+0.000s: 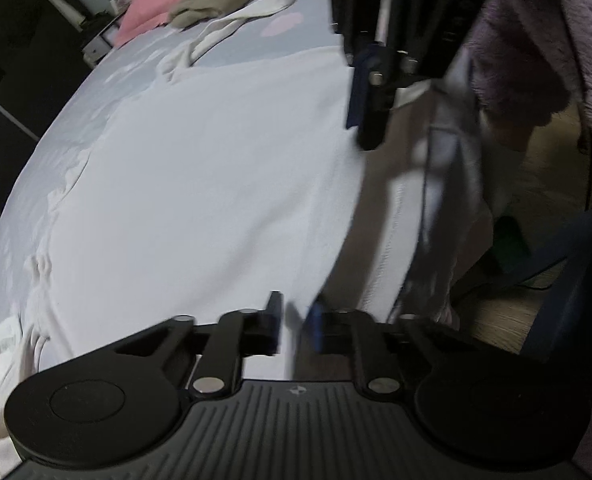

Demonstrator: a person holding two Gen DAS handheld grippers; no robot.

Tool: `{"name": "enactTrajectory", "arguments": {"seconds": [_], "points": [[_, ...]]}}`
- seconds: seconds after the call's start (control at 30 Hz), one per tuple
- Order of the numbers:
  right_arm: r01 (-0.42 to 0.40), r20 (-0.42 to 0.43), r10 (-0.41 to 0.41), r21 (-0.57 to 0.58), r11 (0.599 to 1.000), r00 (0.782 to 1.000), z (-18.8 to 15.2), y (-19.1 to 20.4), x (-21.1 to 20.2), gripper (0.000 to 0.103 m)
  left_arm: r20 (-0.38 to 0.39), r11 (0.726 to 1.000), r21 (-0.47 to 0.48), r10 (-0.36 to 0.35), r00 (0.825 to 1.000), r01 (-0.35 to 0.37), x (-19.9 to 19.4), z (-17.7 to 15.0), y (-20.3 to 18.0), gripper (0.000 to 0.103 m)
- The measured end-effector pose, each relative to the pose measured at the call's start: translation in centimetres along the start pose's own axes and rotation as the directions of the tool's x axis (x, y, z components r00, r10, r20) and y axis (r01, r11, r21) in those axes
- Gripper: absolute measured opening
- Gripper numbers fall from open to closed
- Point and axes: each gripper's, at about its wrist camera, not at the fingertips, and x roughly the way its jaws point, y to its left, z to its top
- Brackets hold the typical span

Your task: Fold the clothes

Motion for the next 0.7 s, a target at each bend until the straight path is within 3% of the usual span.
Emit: {"name": "enactTrajectory", "arguments": {"seconds": [0.07,0.13,0.17,0.2,0.33,0.43,0.47,0.5,0.53,0.57,0.6,0.7], "points": [[0.0,0.003,0.0,-0.002,1.0,1.0,-0.2,0.1,0.1,0.013,0.01,0.999,-0.045,-0.018,1.0,0.019,-0.3,0.1,0.7,0.001],[0.018,0.004,-0.017,-0.059,0.998,1.0,0.0,1.2,0.9,0.03,0.021,0.995,-0.089,-0.035,0.999,0.037,-0.7,0.2,1.3,0.001],[0.025,0.005,-0.025,-0.1,0.995,1.0,0.0,1.9,1.0,0.044,0.026,0.993,-0.11,-0.043,0.999,0.045,-0.9,0.2,1.6,0.001],[0.033,0.006,-0.032,-0.14,0.99,0.999,0.0,2.5,1.1,0.048,0.03,0.99,-0.129,-0.049,0.998,0.053,-1.1,0.2,1.9,0.001],[0.125,-0.001,-0.132,-0.304,0.944,0.991,-0.5,5.1,2.4,0.048,0.044,0.981,-0.177,-0.066,0.997,0.073,-1.9,0.1,2.7,0.001],[0.195,-0.003,-0.208,-0.335,0.922,0.978,-0.7,5.3,3.0,0.038,0.051,0.976,-0.201,-0.074,0.996,0.083,-2.4,-0.1,3.1,0.0],[0.225,-0.003,-0.239,-0.329,0.917,0.971,-0.7,5.0,3.0,0.025,0.054,0.974,-0.209,-0.077,0.996,0.086,-2.6,-0.1,3.3,0.0],[0.254,-0.003,-0.269,-0.322,0.912,0.963,-0.7,4.7,2.9,0.018,0.051,0.973,-0.21,-0.082,0.995,0.091,-2.7,-0.2,3.3,0.0],[0.274,-0.007,-0.29,-0.306,0.912,0.957,-0.7,4.3,2.8,0.017,0.046,0.974,-0.205,-0.092,0.995,0.099,-2.7,-0.2,3.2,0.0],[0.28,-0.012,-0.295,-0.281,0.918,0.955,-0.6,3.8,2.5,0.008,0.044,0.974,-0.195,-0.106,0.993,0.112,-2.7,-0.3,3.0,0.0],[0.269,-0.02,-0.283,-0.258,0.928,0.959,-0.5,3.4,2.3,0.002,0.043,0.975,-0.181,-0.122,0.992,0.128,-2.8,-0.3,2.7,0.0],[0.156,-0.077,-0.175,-0.205,0.966,0.982,-0.7,3.0,1.5,0.002,0.026,0.974,-0.144,-0.174,0.984,0.176,-2.8,-0.4,2.0,0.0]]}}
